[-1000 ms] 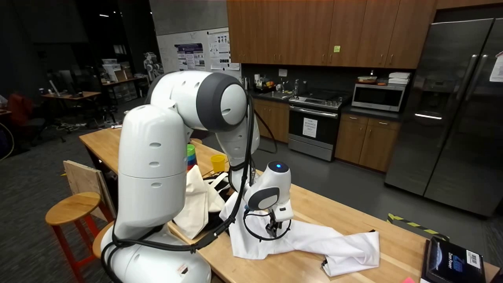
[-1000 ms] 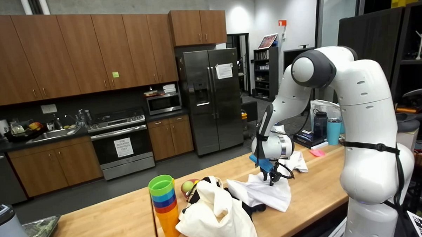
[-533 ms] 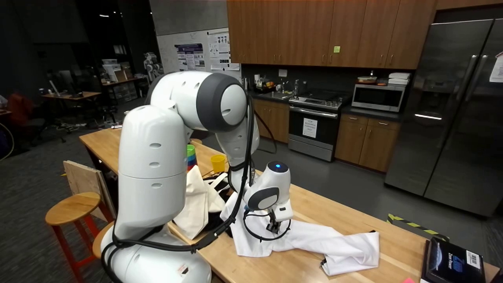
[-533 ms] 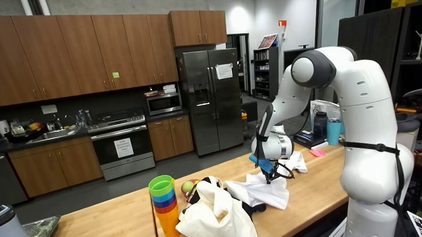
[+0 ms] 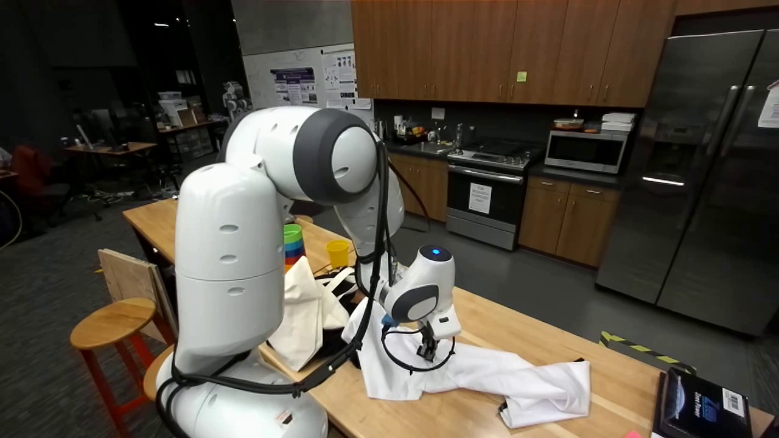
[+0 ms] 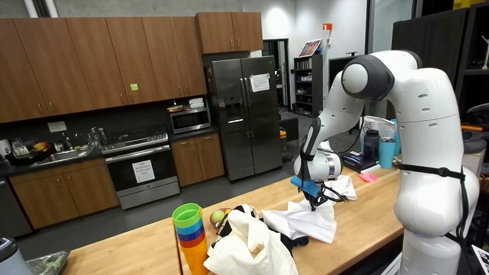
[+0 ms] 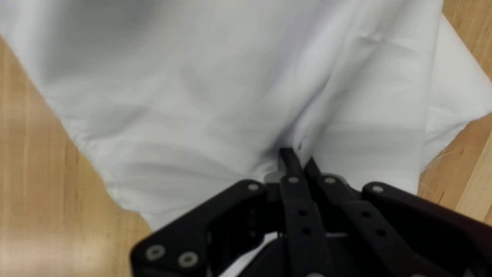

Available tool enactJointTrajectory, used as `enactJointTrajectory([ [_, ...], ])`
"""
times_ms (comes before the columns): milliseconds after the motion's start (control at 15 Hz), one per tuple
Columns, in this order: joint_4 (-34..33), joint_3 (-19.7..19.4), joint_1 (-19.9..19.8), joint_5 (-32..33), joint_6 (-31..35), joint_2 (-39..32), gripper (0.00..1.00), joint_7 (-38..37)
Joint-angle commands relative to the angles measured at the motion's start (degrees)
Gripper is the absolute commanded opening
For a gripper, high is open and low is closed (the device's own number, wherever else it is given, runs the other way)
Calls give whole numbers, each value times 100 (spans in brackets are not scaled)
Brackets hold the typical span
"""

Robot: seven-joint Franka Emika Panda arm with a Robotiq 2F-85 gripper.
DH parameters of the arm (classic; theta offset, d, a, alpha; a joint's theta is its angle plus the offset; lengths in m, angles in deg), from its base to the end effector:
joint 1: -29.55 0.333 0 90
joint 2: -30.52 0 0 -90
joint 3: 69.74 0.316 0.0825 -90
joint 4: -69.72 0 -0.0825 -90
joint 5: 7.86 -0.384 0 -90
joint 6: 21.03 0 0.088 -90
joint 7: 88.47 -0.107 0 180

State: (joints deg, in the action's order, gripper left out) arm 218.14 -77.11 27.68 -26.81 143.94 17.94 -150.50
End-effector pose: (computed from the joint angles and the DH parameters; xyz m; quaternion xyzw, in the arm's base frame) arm 0.4358 -0.0925 0.1869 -0.7113 0.7011 -0.0179 0.0475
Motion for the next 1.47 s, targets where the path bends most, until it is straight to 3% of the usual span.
enactJointTrajectory([
  [0,116,-440,-30,751,-874,825,1,0],
  [267,-16,-733,-372,2036,-1599,1386,1,-315],
  [600,-212,-647,-985,3303,-2146,2063,1,-555],
  [1067,-354,-383,-1451,3550,-2405,2651,1,-446],
  [1400,-348,-253,-1560,3517,-2422,3016,1,-48],
])
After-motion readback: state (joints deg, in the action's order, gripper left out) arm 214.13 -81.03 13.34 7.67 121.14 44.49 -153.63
